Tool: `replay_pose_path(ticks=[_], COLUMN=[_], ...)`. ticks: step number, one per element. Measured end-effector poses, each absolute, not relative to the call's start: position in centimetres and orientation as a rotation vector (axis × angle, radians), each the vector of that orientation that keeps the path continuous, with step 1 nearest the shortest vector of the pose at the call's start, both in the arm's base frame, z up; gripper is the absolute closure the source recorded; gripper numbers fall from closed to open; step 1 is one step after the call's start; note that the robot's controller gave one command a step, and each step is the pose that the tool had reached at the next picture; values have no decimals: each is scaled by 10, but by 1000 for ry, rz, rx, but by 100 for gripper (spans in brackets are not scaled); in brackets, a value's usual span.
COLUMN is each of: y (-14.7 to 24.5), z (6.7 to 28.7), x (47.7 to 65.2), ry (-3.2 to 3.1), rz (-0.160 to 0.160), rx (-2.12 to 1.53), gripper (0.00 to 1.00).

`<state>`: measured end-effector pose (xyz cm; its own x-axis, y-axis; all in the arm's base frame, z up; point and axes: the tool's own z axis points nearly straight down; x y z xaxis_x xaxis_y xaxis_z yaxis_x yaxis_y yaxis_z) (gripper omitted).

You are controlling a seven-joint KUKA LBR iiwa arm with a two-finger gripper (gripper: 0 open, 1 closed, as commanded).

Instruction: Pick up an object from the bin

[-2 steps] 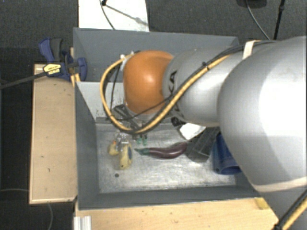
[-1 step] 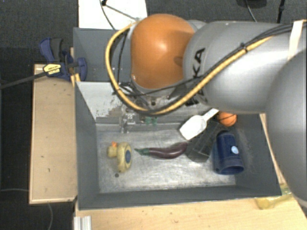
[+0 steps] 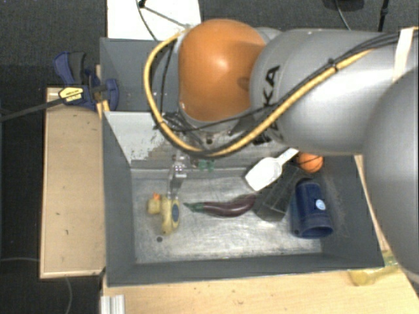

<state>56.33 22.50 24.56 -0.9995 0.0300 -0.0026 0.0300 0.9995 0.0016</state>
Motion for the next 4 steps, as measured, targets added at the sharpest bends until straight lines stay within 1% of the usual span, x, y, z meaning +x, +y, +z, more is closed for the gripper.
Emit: replay_pose_path(ticks=[1, 2, 3, 4], y=[225, 227, 217, 214], z=[246, 241, 193, 178], x=[563, 569, 571, 569], ry=[3139, 3134, 3102, 3095], rz=[3, 4, 4, 2], rx=[47, -97, -426, -500], gripper=[0, 0, 0, 0])
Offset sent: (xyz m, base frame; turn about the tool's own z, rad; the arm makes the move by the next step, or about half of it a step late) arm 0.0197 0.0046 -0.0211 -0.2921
